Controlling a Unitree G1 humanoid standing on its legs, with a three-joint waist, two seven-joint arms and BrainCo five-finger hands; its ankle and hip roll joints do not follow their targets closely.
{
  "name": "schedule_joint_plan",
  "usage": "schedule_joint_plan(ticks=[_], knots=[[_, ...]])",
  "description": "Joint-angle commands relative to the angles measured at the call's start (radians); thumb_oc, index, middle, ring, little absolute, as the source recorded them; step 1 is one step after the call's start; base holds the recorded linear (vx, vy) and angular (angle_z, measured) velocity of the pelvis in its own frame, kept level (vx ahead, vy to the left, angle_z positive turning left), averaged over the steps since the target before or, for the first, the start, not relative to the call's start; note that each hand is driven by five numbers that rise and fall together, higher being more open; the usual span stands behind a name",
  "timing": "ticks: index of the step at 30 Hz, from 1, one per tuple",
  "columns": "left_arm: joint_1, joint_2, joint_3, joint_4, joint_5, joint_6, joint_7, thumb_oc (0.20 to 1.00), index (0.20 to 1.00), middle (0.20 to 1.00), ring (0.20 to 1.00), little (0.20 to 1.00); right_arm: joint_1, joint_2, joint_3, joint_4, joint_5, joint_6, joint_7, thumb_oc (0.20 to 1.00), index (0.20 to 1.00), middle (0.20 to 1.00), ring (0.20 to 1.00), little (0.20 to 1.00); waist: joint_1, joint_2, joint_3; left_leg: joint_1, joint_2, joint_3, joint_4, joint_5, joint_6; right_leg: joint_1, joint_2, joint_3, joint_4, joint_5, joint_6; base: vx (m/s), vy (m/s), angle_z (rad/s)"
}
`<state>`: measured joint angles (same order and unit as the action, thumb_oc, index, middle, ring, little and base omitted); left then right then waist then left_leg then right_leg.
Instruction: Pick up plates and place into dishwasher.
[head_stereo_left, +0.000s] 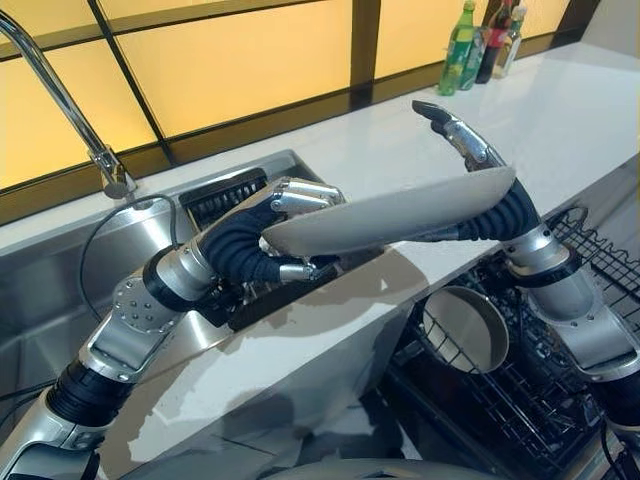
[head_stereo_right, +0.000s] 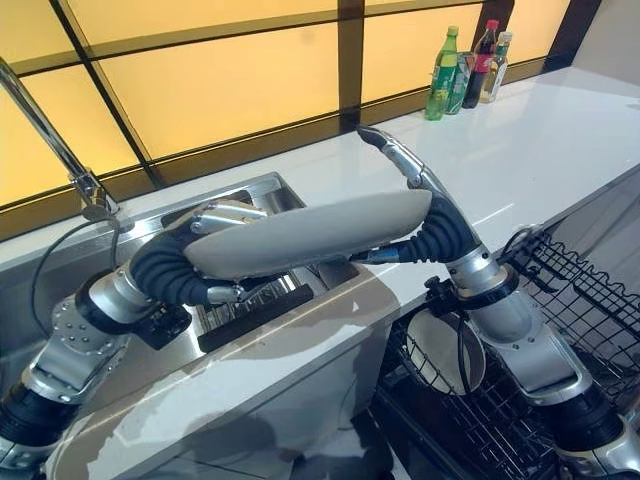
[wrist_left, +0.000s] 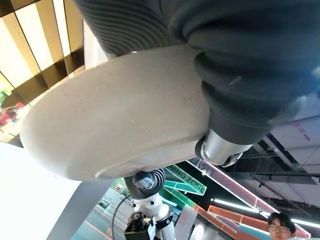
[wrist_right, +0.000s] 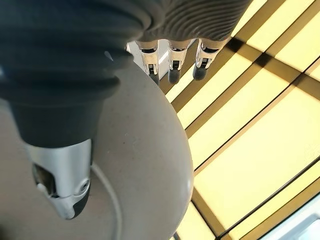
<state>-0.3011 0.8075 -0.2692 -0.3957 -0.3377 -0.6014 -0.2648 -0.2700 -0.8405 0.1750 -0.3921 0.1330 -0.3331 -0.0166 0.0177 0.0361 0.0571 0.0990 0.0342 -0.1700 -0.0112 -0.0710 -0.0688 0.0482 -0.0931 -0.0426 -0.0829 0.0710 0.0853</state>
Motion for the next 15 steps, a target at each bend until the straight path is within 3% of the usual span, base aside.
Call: schedule_joint_plan(ticks=[1,2,4,7,10,15], knots=[[-0.073,0.042,-0.014,-0.026,-0.037,0.000,0.014,0.200,0.200,0.200,0.200,0.200,-0.069,-0.059,0.098,-0.126,0.026,-0.037,0.107,1.000,1.000,1.000,1.000,1.000,0.027,-0.050,-0.096,-0.071,-0.073,0.023,-0.016,0.043,0.053,-0.006,0.036,0.025,0.128,-0.143,0.021,0.00,0.000,0.00],[-0.068,0.043,-0.010,-0.028,-0.035,0.000,0.015,0.200,0.200,0.200,0.200,0.200,-0.066,-0.062,0.096,-0.128,0.040,-0.037,0.108,1.000,1.000,1.000,1.000,1.000,0.027,-0.050,-0.095,-0.071,-0.073,0.023,-0.017,0.044,0.053,-0.006,0.036,0.025,0.128,-0.143,0.021,0.00,0.000,0.00],[-0.057,0.043,-0.002,-0.025,-0.033,0.003,0.018,0.200,0.200,0.200,0.200,0.200,-0.052,-0.048,0.083,-0.132,0.098,-0.037,0.125,0.875,0.875,0.875,0.875,0.875,0.026,-0.051,-0.093,-0.066,-0.071,0.026,-0.017,0.036,0.055,-0.001,0.035,0.026,0.132,-0.153,0.018,0.00,-0.012,-0.06],[-0.051,0.031,0.001,-0.024,-0.022,0.005,0.016,0.200,0.200,0.200,0.200,0.200,-0.044,-0.013,0.078,-0.117,0.193,-0.048,0.148,1.000,1.000,1.000,1.000,1.000,0.028,-0.052,-0.093,-0.063,-0.071,0.024,-0.020,0.036,0.057,0.001,0.033,0.025,0.129,-0.152,0.019,-0.01,-0.008,-0.03],[-0.041,0.016,0.008,-0.020,-0.015,0.009,0.010,0.200,0.200,0.200,0.200,0.200,-0.037,0.034,0.079,-0.112,0.330,-0.049,0.208,1.000,1.000,1.000,1.000,1.000,0.031,-0.051,-0.095,-0.061,-0.069,0.028,-0.025,0.037,0.056,0.003,0.030,0.020,0.126,-0.150,0.020,0.00,0.000,0.00],[-0.036,-0.018,0.021,0.012,-0.073,0.018,-0.029,0.200,0.200,0.200,0.200,0.200,-0.013,0.142,0.068,-0.082,0.592,-0.028,0.392,1.000,1.000,1.000,1.000,1.000,0.034,-0.050,-0.100,-0.062,-0.068,0.029,-0.024,0.036,0.057,0.004,0.024,0.011,0.124,-0.149,0.021,0.00,-0.003,-0.01]])
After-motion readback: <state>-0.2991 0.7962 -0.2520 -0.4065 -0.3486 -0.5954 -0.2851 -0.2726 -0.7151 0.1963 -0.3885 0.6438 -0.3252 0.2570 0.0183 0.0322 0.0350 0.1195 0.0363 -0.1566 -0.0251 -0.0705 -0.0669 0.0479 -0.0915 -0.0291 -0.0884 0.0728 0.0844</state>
